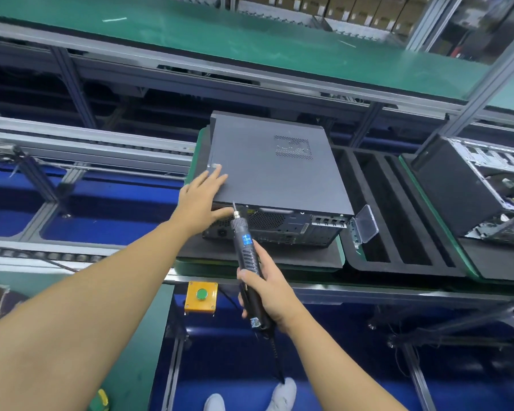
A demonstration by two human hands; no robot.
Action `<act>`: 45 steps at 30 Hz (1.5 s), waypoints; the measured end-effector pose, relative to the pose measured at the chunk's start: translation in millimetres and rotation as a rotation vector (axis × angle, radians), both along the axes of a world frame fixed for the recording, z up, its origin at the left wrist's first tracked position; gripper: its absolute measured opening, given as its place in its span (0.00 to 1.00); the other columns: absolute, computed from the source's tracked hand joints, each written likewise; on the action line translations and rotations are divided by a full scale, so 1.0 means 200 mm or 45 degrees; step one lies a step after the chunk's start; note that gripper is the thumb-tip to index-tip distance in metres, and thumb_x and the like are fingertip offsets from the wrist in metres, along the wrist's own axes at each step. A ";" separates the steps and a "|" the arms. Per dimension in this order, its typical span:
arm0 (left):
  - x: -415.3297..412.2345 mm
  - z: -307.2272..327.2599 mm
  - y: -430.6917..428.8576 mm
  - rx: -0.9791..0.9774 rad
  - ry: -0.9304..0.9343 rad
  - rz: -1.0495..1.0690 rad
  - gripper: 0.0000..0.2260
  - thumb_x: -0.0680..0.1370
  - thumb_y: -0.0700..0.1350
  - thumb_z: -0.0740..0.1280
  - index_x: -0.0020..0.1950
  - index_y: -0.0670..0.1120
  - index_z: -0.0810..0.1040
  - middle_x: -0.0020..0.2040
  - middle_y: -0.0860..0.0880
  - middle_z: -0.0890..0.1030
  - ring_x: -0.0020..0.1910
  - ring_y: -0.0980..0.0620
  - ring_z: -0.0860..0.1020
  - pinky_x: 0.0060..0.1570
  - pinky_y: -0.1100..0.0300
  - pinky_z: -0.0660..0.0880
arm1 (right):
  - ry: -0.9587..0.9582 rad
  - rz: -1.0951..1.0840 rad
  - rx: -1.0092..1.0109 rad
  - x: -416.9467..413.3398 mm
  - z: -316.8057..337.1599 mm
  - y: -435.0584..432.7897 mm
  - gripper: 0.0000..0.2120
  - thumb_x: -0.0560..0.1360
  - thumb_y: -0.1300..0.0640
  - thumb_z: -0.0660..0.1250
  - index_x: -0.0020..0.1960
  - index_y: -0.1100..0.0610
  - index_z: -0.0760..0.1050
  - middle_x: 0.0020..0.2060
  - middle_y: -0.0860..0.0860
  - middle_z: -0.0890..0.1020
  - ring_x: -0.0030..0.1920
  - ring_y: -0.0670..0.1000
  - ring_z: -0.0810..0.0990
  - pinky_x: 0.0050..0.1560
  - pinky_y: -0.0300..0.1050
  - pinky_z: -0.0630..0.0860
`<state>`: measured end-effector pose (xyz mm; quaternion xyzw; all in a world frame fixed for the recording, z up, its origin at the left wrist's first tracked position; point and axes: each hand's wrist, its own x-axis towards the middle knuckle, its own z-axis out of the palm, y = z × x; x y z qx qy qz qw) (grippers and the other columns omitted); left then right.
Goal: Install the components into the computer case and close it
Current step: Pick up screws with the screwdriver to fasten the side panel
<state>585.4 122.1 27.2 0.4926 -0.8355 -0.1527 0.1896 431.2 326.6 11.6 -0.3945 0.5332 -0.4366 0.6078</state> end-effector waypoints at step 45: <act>0.68 -0.66 0.53 1.097 0.565 0.927 0.07 0.79 0.40 0.61 0.52 0.49 0.76 0.46 0.48 0.82 0.42 0.48 0.78 0.46 0.57 0.74 | 1.596 0.854 -0.034 0.60 -0.50 -0.50 0.15 0.80 0.59 0.61 0.66 0.59 0.72 0.62 0.57 0.75 0.64 0.59 0.72 0.62 0.51 0.71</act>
